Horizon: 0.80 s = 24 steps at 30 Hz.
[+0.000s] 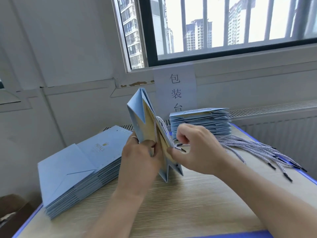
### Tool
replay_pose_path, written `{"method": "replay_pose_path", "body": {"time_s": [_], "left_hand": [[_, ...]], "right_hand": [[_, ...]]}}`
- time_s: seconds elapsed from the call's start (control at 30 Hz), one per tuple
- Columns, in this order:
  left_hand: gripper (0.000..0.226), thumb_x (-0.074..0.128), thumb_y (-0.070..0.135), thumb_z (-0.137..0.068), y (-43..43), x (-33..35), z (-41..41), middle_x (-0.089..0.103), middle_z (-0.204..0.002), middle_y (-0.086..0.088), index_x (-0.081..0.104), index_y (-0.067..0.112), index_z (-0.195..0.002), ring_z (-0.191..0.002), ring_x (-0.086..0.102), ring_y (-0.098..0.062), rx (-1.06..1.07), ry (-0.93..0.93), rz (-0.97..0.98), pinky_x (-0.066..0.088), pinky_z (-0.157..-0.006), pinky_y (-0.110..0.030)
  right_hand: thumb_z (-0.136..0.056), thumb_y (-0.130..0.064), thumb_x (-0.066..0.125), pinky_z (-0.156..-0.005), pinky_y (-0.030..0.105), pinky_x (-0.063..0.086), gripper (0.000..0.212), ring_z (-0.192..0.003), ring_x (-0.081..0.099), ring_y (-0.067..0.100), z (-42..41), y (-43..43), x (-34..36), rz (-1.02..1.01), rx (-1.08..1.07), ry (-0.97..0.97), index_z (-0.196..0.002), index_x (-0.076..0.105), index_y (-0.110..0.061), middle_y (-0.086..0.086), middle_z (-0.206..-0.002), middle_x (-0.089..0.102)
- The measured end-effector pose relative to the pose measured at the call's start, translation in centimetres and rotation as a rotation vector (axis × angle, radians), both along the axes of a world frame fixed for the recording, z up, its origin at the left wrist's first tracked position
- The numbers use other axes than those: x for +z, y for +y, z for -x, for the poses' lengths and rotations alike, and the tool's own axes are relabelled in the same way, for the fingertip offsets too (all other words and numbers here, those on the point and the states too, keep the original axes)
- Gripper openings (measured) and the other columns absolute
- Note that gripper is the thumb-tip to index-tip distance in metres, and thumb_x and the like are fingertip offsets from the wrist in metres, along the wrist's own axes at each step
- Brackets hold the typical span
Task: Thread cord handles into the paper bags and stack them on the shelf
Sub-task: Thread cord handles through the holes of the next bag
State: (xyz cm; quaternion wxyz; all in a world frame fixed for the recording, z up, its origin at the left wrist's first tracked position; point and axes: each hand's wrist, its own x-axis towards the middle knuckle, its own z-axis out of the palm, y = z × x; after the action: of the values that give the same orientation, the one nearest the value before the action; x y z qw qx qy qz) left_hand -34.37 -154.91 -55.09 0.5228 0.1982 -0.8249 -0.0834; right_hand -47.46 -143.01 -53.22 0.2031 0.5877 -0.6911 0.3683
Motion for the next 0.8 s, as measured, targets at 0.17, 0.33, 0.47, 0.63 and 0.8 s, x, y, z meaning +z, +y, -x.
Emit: {"method": "replay_pose_path", "body": {"time_s": [0.17,0.33,0.47,0.63,0.8], "left_hand": [[0.012,0.077,0.010,-0.078,0.3,0.2,0.1,0.048,-0.073,-0.001,0.074,0.009,-0.066,-0.063,0.044,-0.016,0.011,-0.005,-0.003,0.031,-0.067,-0.002],[0.036,0.075,0.014,-0.075,0.9,0.3,-0.1,0.031,-0.066,0.011,0.055,0.020,-0.047,-0.064,0.041,-0.021,-0.026,-0.121,-0.039,0.026,-0.053,-0.009],[0.045,0.073,0.025,-0.077,0.9,0.4,-0.2,0.032,-0.057,0.005,0.044,0.029,-0.042,-0.056,0.038,-0.023,0.025,-0.176,-0.075,0.025,-0.050,-0.023],[0.015,0.073,0.035,-0.077,1.2,0.8,-0.8,0.042,-0.060,0.009,0.073,0.031,-0.063,-0.055,0.044,-0.019,0.076,-0.086,-0.037,0.029,-0.048,-0.016],[0.025,0.056,0.033,-0.085,1.1,1.5,-1.1,0.049,-0.064,0.008,0.076,0.026,-0.073,-0.055,0.043,-0.019,0.003,0.083,0.019,0.029,-0.053,-0.021]], "right_hand": [[-0.086,-0.039,0.046,-0.047,0.026,0.024,0.046,-0.042,0.024,0.021,-0.1,-0.1,-0.5,-0.155,-0.053,0.230,-0.050,0.035,-0.011,0.003,-0.040,0.024],[-0.086,-0.031,0.049,-0.044,0.031,0.025,0.047,-0.042,0.021,0.022,-0.4,-0.7,-0.6,-0.197,0.029,0.200,-0.049,0.026,-0.014,0.006,-0.042,0.025],[-0.084,-0.031,0.049,-0.044,0.031,0.022,0.048,-0.044,0.021,0.024,-0.5,-0.4,-0.4,-0.203,0.043,0.160,-0.047,0.025,-0.013,0.007,-0.042,0.026],[-0.086,-0.025,0.054,-0.046,0.031,0.022,0.049,-0.047,0.022,0.025,-0.3,-0.4,-0.4,-0.229,0.049,0.135,-0.048,0.029,-0.009,0.010,-0.044,0.028],[-0.087,-0.023,0.056,-0.046,0.033,0.027,0.050,-0.048,0.023,0.024,-0.5,-0.3,-0.3,-0.243,0.065,0.091,-0.048,0.028,-0.009,0.011,-0.046,0.031]]}}
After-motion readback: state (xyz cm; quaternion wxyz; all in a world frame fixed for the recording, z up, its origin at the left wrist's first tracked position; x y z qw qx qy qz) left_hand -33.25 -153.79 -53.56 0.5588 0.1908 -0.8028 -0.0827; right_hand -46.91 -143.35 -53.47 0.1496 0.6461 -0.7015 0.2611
